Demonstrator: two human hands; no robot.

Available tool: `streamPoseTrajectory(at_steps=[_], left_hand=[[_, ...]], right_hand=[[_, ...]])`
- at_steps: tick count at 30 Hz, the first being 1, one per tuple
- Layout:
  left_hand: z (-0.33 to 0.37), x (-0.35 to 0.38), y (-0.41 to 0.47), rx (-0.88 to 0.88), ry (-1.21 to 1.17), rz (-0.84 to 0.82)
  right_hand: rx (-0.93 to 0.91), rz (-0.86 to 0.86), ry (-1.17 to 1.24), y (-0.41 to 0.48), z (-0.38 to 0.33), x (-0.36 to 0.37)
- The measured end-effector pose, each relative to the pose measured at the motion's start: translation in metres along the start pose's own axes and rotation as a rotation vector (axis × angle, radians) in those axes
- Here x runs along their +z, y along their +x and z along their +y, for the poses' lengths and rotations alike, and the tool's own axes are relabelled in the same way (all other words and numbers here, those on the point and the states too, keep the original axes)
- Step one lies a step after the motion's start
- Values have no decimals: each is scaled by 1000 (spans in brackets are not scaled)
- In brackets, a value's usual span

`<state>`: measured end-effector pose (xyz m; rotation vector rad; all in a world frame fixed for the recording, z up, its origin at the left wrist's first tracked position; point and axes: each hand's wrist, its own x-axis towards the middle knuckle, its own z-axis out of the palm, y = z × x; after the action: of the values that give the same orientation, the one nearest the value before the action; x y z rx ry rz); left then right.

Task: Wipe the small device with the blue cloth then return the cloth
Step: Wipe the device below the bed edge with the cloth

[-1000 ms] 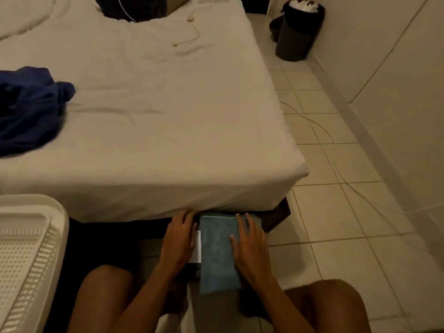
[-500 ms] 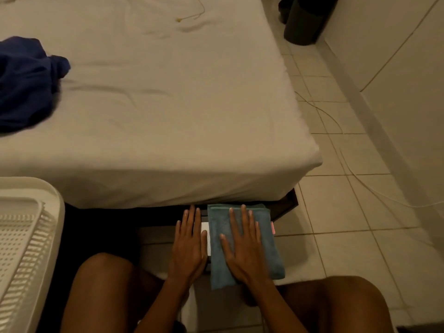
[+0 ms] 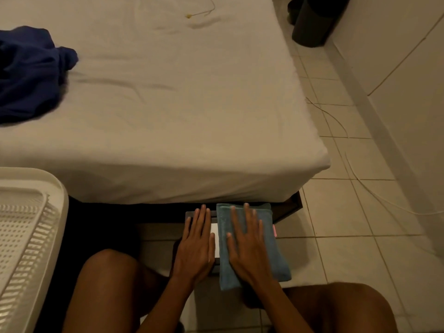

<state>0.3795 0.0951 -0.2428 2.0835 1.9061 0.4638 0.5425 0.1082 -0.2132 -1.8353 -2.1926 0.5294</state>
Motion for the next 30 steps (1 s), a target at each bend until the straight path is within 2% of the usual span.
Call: streamPoseTrajectory(at_steps=[2, 5, 10, 20, 30], left_hand=[[0, -1, 0, -7, -10, 11], [2, -3, -1, -27, -46, 31], [-3, -1, -2, -203, -183, 68], [-9, -1, -4, -169, -277, 74], [-5, -2, -4, -158, -227, 70]], right_hand=[[-49, -33, -18, 8, -6, 5], [-16, -32, -23, 10, -3, 6], [1, -32, -12, 4, -4, 4], [-156, -114, -105, 28, -23, 6], [22, -70, -33, -11, 10, 1]])
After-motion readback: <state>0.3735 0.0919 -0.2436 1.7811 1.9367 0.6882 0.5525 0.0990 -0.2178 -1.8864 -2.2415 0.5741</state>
